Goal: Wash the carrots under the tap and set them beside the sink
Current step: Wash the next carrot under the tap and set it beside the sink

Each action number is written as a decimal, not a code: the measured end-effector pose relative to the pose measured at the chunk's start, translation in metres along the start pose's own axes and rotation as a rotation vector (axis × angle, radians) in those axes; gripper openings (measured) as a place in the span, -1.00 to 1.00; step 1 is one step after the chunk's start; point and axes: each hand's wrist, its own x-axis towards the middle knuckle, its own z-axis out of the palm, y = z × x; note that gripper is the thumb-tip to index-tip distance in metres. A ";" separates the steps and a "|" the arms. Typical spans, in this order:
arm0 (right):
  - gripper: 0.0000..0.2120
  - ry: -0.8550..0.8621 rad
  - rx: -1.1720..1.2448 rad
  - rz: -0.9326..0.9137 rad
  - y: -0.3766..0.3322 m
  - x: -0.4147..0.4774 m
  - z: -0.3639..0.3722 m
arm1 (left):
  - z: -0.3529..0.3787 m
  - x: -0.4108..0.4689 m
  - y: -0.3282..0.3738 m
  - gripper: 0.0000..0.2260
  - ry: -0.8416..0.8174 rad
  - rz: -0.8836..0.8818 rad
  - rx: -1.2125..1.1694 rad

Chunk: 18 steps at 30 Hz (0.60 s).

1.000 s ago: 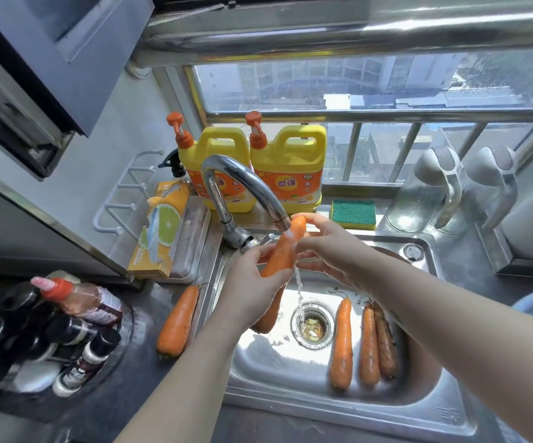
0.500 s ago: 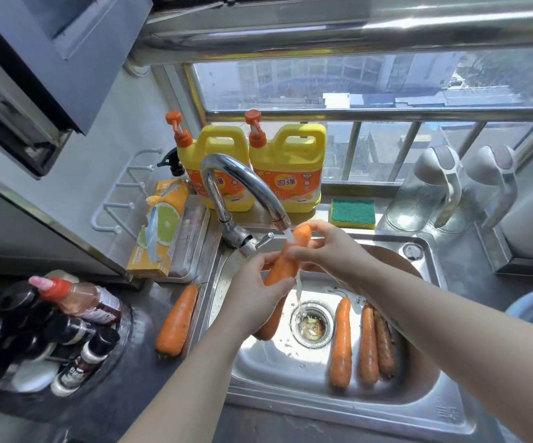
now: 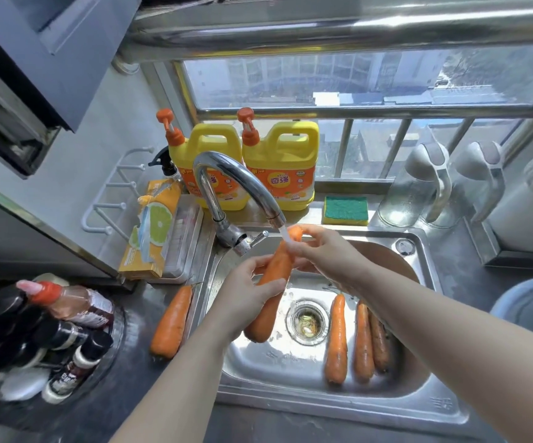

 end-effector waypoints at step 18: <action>-0.82 0.272 -0.097 -0.038 0.009 -0.004 0.006 | -0.001 0.013 -0.004 -0.63 -0.122 0.052 0.059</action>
